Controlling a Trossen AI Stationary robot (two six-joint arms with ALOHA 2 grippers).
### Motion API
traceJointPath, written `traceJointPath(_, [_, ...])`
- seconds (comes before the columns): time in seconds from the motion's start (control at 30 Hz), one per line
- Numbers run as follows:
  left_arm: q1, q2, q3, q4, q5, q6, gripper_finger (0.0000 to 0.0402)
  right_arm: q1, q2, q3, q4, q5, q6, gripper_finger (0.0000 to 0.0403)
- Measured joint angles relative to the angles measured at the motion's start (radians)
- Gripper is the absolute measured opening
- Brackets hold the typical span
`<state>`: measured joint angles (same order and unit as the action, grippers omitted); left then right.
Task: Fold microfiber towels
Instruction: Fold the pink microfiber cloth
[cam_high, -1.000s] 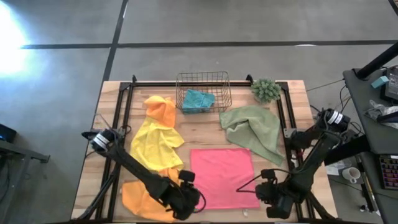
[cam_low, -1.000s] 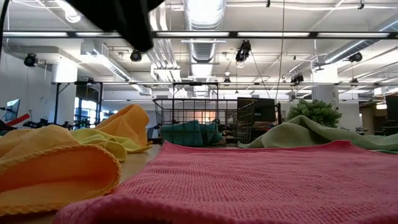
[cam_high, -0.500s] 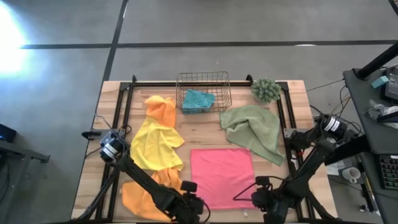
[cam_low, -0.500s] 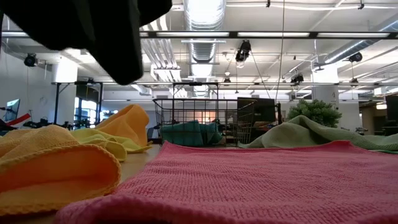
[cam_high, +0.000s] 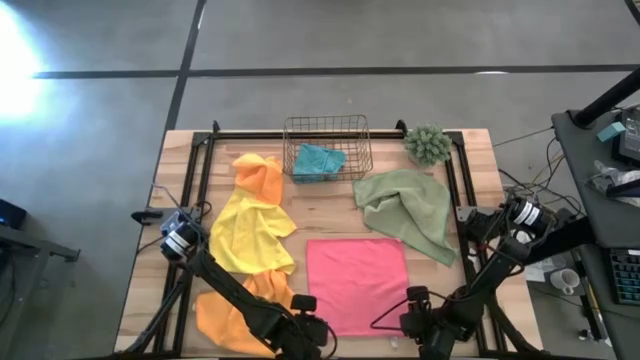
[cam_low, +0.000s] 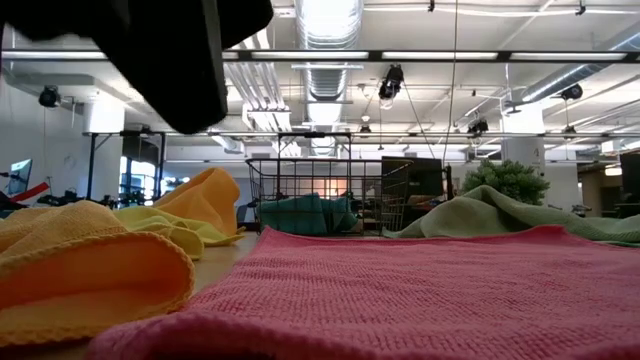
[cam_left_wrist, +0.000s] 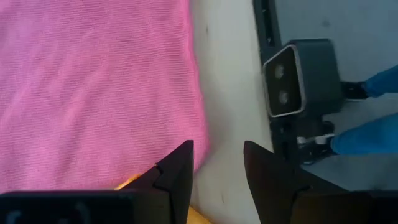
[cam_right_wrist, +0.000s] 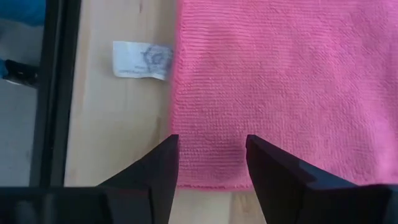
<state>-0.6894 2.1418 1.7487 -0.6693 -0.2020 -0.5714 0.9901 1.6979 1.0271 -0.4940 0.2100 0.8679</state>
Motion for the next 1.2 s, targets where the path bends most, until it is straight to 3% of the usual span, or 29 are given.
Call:
traceJointPath(0.5, [0.006, 0.0, -0.089, 0.129, -0.06, -0.026, 0.0125, 0.002, 0.022, -0.002, 0.04, -0.008, -0.016, 0.0178])
traceJointPath(0.7, [0.011, 0.0, -0.14, 0.255, 0.008, -0.025, 0.0125, 0.005, 0.03, -0.001, 0.057, -0.023, -0.007, 0.0178])
traceJointPath(1.2, [0.023, -0.001, -0.205, 0.271, -0.023, -0.025, 0.0125, -0.006, 0.036, 0.0, 0.061, -0.026, 0.003, 0.0178])
